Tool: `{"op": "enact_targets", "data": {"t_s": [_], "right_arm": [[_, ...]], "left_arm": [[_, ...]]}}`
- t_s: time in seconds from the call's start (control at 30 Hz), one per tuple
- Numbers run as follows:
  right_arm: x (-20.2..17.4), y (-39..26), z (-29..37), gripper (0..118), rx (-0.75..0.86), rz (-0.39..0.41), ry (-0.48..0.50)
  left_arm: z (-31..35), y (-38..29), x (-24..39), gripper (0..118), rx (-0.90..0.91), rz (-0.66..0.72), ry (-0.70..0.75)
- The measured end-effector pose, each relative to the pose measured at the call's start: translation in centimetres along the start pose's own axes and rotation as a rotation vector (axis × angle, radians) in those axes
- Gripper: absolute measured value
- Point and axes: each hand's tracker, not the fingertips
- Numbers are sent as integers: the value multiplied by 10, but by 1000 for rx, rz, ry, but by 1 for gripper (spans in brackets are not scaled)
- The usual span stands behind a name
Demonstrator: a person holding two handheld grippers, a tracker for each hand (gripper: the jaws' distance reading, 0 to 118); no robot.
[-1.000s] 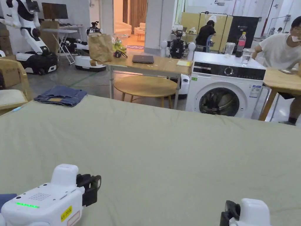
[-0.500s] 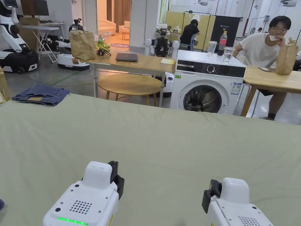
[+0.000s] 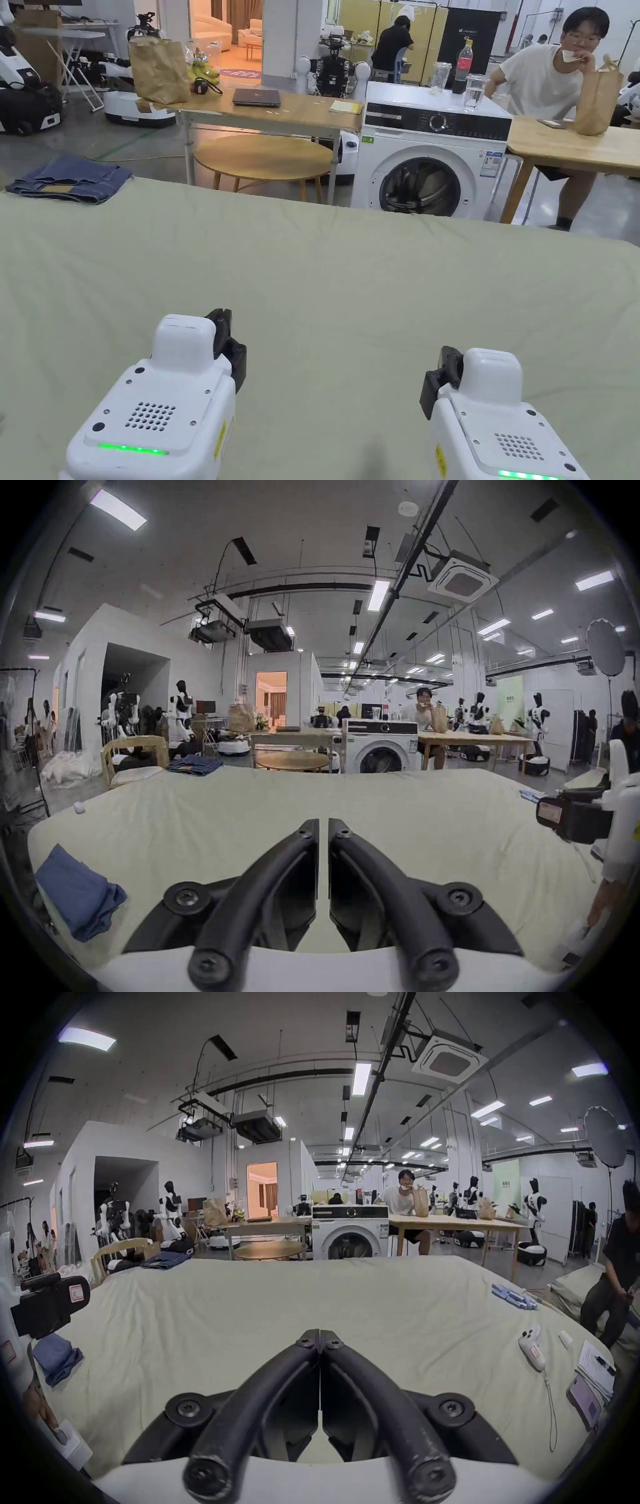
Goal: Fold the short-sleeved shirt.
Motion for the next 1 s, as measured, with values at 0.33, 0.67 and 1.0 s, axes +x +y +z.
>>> {"op": "enact_targets", "data": {"t_s": [0.33,0.67,1.0], "right_arm": [[3,-2,3,0,42,29,-14],[2,-4,1,72,50,25,-17],[6,-8,-3,102,10,-14,-57]], "left_arm": [[1,-5,0,0,6,-19,24],[0,-7,-8,68,-43,39,34],[5,-3,-17,84,-13,91,21]]}}
